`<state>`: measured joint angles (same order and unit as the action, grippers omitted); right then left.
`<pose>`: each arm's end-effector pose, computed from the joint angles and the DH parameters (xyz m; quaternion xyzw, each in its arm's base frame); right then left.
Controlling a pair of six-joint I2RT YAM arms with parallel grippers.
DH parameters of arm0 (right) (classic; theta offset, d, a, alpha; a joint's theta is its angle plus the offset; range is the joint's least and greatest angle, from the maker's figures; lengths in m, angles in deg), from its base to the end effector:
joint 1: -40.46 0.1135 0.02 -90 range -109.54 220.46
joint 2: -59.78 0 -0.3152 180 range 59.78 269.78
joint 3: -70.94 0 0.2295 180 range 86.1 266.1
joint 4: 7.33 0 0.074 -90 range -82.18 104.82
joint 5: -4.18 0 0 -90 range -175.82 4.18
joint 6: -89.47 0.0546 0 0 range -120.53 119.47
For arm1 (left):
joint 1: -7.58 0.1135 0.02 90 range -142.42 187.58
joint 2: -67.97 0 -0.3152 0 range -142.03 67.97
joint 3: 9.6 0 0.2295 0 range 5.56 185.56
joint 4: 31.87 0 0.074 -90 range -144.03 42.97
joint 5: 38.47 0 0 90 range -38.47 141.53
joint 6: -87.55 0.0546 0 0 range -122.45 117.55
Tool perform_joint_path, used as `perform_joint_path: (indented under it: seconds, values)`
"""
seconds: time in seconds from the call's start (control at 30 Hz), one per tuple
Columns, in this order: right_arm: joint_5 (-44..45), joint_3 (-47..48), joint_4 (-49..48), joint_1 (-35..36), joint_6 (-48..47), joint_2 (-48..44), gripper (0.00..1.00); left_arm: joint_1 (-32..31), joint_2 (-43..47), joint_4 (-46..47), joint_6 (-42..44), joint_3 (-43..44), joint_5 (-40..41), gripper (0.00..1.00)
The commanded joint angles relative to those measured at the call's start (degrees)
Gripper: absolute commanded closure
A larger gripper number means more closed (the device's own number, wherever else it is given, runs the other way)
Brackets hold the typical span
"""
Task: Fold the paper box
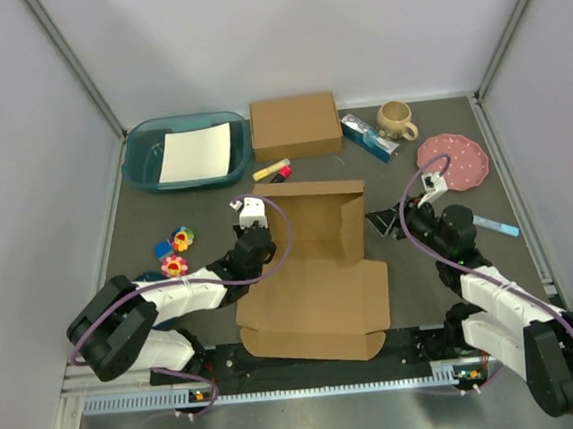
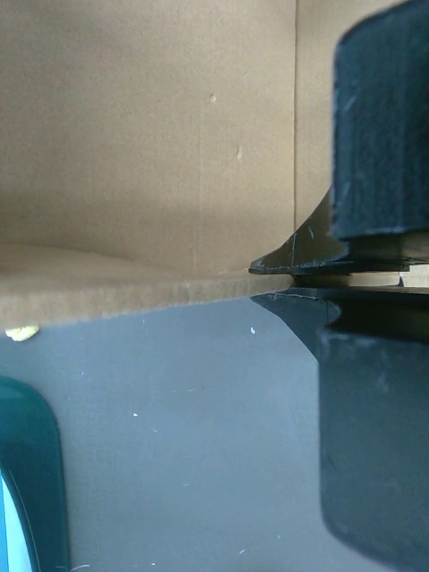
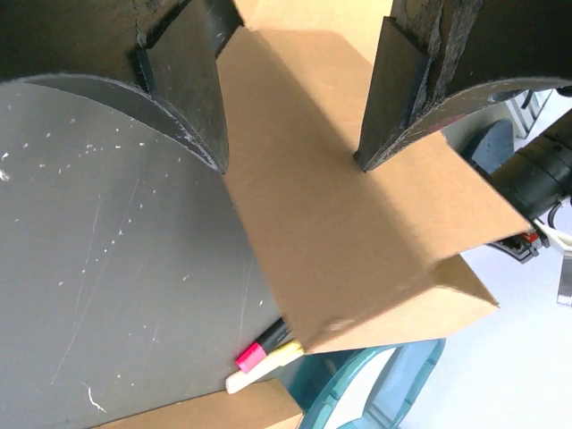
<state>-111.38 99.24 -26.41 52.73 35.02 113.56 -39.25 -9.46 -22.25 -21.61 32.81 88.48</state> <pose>0.1547 0.0577 0.2553 0.0023 0.7418 0.4142 0.5274 0.1920 -0.1567 0.2390 0.0273 0.8189 -0.0513 0.5709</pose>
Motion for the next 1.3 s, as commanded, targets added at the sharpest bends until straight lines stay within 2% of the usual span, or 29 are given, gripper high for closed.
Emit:
perform_joint_path:
  seconds: [0.0, 0.3, 0.47, 0.57, 0.67, 0.77, 0.97, 1.07, 1.1, 1.27]
  values:
    - [-2.1, 2.6, -2.8, 1.6, -0.4, -1.2, 0.39, -0.8, -1.0, -1.9, 0.8, -0.5, -3.6, 1.0]
    - [-1.5, 3.0, 0.7, 1.5, -2.7, -1.0, 0.39, -0.8, -0.8, -0.7, 1.1, -1.4, -3.4, 1.0]
    - [-0.4, 5.5, 2.0, 1.8, -4.4, 3.6, 0.39, -0.8, -0.9, 1.3, 2.1, -1.8, -5.0, 1.0]
    - [4.4, 7.3, 3.7, 4.3, -6.9, 4.6, 0.38, -1.4, -1.1, 2.3, 3.6, -1.8, -5.6, 1.0]
    - [12.5, 10.7, 7.2, 11.0, -12.6, 5.4, 0.36, -1.8, -1.0, 3.1, 4.9, -2.1, -5.6, 1.0]
    - [19.1, 13.6, 10.1, 14.3, -15.2, 8.8, 0.36, -1.9, -0.8, 4.1, 5.5, -2.5, -5.7, 1.0]
    - [29.5, 15.7, 10.9, 15.9, -16.9, 12.6, 0.43, -2.1, 0.1, 5.1, 6.3, -3.2, -5.6, 1.0]
    - [35.2, 16.5, 11.1, 16.7, -18.7, 14.2, 0.51, -2.2, 0.3, 6.1, 6.7, -3.7, -5.6, 1.0]
    - [38.6, 16.6, 11.2, 17.2, -18.8, 14.6, 0.56, -2.2, 0.3, 6.2, 6.7, -3.8, -5.6, 1.0]
    - [45.0, 17.1, 10.9, 18.0, -19.5, 16.5, 0.72, -2.2, 0.7, 6.5, 6.9, -3.9, -5.5, 1.0]
